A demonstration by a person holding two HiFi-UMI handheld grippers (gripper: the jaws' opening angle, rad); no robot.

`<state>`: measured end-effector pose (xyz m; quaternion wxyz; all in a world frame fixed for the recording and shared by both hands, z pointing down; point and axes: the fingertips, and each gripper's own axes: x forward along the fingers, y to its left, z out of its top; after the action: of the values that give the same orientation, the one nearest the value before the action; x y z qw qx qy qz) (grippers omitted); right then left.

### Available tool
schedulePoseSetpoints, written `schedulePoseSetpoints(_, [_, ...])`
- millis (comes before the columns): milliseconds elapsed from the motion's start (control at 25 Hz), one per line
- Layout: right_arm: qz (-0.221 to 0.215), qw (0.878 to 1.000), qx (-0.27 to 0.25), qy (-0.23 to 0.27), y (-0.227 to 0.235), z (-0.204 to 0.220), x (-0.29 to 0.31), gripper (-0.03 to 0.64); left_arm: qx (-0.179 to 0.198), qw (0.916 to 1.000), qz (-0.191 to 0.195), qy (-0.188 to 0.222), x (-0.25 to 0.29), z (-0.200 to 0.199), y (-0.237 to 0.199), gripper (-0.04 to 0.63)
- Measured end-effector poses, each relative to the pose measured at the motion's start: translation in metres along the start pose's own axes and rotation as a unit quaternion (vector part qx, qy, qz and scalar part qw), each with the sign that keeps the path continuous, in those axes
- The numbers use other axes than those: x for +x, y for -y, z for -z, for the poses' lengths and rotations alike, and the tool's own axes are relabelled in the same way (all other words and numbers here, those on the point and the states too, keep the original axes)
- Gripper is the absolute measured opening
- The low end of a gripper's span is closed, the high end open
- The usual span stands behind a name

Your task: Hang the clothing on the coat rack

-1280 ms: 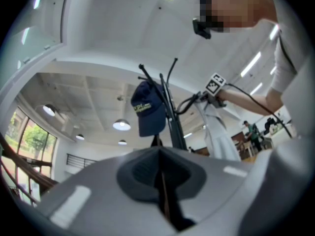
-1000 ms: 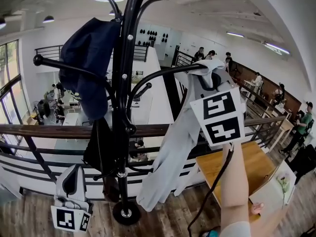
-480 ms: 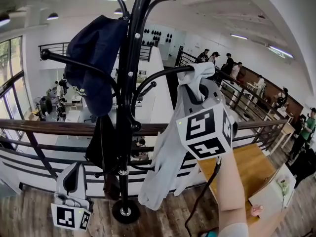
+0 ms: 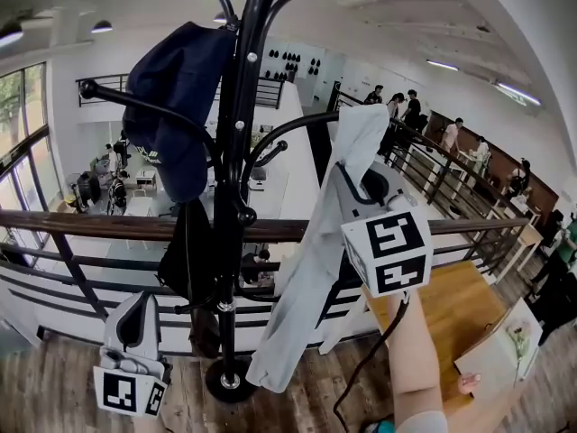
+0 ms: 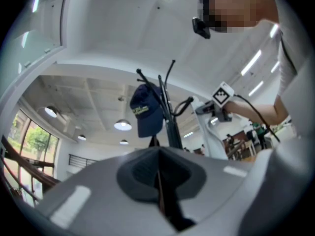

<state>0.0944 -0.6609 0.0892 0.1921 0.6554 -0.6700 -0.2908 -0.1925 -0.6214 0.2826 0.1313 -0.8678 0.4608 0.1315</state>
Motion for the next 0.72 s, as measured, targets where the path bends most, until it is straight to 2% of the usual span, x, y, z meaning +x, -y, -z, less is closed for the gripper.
schedulePoseSetpoints(200, [0.011,0.998,0.051,0.035,0.005,0.010,-0.019,0.059,0.002,1.0000,0.005,-0.001,-0.003,-0.003,0.019,0.006])
schedulePoseSetpoints(400, [0.012,0.997,0.059,0.049,0.002,0.020,-0.044,0.092,0.004,0.9999,0.010,-0.003,-0.014,-0.007,0.042,0.006])
schedulePoseSetpoints(720, [-0.006,0.995,0.088,0.049,-0.008,0.050,-0.085,0.095,0.011,0.9998,0.014,-0.005,-0.029,-0.017,0.078,0.006])
